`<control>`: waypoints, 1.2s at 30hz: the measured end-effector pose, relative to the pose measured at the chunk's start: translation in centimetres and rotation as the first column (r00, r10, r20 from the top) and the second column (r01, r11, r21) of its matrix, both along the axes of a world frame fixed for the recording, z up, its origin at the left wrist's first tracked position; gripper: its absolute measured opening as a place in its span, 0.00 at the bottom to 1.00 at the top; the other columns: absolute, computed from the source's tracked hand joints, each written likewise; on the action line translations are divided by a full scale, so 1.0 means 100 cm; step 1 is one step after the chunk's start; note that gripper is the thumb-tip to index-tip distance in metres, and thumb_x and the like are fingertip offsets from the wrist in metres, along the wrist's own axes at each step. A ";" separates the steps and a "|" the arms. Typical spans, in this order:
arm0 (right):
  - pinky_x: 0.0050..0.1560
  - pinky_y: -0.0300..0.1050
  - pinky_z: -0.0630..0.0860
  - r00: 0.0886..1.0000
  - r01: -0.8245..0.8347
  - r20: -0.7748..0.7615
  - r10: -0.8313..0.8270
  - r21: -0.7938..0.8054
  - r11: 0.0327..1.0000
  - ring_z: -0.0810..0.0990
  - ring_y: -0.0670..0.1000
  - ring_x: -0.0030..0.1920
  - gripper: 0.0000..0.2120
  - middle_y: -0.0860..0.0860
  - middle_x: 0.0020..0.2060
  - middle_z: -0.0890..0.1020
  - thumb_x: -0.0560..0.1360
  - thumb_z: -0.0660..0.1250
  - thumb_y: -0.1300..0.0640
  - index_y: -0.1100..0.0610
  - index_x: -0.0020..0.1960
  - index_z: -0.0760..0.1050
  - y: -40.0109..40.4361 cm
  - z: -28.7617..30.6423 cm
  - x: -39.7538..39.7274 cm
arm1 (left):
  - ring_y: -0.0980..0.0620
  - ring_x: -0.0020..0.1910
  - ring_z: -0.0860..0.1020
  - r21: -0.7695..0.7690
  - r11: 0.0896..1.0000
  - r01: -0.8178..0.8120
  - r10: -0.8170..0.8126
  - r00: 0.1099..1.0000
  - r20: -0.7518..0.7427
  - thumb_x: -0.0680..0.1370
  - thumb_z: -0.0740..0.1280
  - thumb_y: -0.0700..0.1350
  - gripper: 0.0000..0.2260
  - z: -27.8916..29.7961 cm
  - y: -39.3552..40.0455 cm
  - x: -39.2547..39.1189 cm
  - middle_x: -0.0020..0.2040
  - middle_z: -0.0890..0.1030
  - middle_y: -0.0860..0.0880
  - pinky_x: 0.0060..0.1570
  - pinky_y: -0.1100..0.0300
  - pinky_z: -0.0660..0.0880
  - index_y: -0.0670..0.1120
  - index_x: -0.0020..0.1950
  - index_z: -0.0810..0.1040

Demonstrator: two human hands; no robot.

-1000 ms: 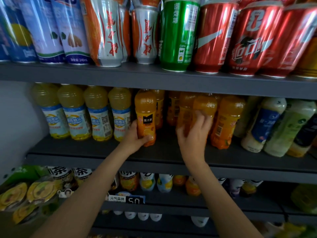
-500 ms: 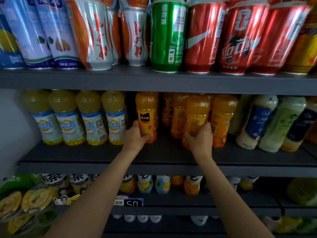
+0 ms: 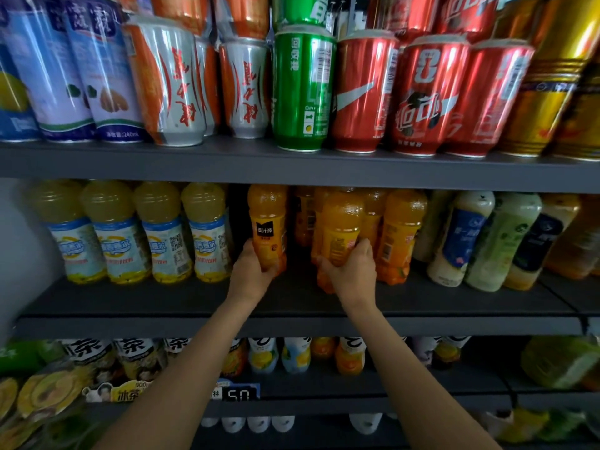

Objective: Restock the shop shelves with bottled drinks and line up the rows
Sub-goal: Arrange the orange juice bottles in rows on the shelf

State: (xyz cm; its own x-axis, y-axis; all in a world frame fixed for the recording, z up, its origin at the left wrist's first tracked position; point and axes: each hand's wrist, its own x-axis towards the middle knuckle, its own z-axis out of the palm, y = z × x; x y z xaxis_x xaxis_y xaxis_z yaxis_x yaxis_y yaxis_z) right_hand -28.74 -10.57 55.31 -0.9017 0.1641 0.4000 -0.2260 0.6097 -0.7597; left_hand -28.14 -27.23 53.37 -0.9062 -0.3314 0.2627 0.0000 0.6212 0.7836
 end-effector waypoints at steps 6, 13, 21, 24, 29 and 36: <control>0.56 0.48 0.73 0.990 -0.142 0.008 0.142 0.062 0.988 0.73 0.56 0.60 0.33 0.57 0.59 0.71 0.66 0.75 0.48 0.62 0.61 0.62 -0.037 0.001 0.013 | 0.49 0.65 0.68 -0.021 0.995 0.096 -0.098 0.984 -0.151 0.70 0.73 0.44 0.35 -0.010 0.004 0.029 0.67 0.66 0.44 0.59 0.62 0.66 0.45 0.73 0.58; 0.52 0.41 0.68 0.921 -0.386 0.103 0.377 0.099 0.917 0.72 0.56 0.59 0.32 0.58 0.58 0.69 0.68 0.73 0.48 0.63 0.62 0.64 -0.075 0.010 0.018 | 0.52 0.59 0.72 -0.029 0.981 0.191 -0.194 0.973 -0.129 0.68 0.75 0.40 0.32 0.004 -0.014 0.040 0.59 0.73 0.49 0.52 0.69 0.68 0.43 0.68 0.64; 0.63 0.51 0.72 0.999 -0.043 -0.014 0.041 -0.165 0.985 0.73 0.54 0.63 0.22 0.56 0.62 0.73 0.74 0.67 0.60 0.62 0.66 0.66 -0.013 0.007 -0.011 | 0.58 0.56 0.71 0.078 0.972 0.221 -0.214 0.973 -0.091 0.69 0.74 0.46 0.31 0.018 -0.025 0.040 0.56 0.71 0.56 0.57 0.61 0.68 0.46 0.68 0.65; 0.65 0.56 0.70 0.992 -0.085 0.090 0.093 -0.092 0.992 0.71 0.59 0.66 0.29 0.60 0.63 0.72 0.71 0.69 0.64 0.64 0.69 0.61 -0.015 0.000 -0.031 | 0.58 0.58 0.70 0.095 0.970 0.223 -0.215 0.973 -0.084 0.69 0.74 0.47 0.32 0.017 -0.028 0.039 0.58 0.71 0.55 0.59 0.59 0.69 0.47 0.69 0.63; 0.69 0.58 0.61 0.984 -0.009 0.179 0.005 0.022 1.000 0.61 0.62 0.71 0.35 0.61 0.68 0.66 0.71 0.71 0.57 0.63 0.71 0.57 -0.031 0.001 -0.047 | 0.57 0.59 0.71 0.125 0.962 0.242 -0.232 0.969 -0.089 0.69 0.74 0.46 0.32 0.015 -0.028 0.039 0.59 0.71 0.55 0.60 0.58 0.69 0.47 0.68 0.62; 0.65 0.59 0.64 0.965 0.003 0.261 -0.020 0.066 0.998 0.60 0.64 0.68 0.40 0.63 0.67 0.61 0.69 0.71 0.44 0.62 0.70 0.57 -0.050 -0.005 -0.032 | 0.57 0.60 0.69 0.131 0.959 0.252 -0.243 0.967 -0.081 0.70 0.73 0.46 0.33 0.014 -0.027 0.038 0.59 0.70 0.55 0.61 0.59 0.68 0.47 0.70 0.61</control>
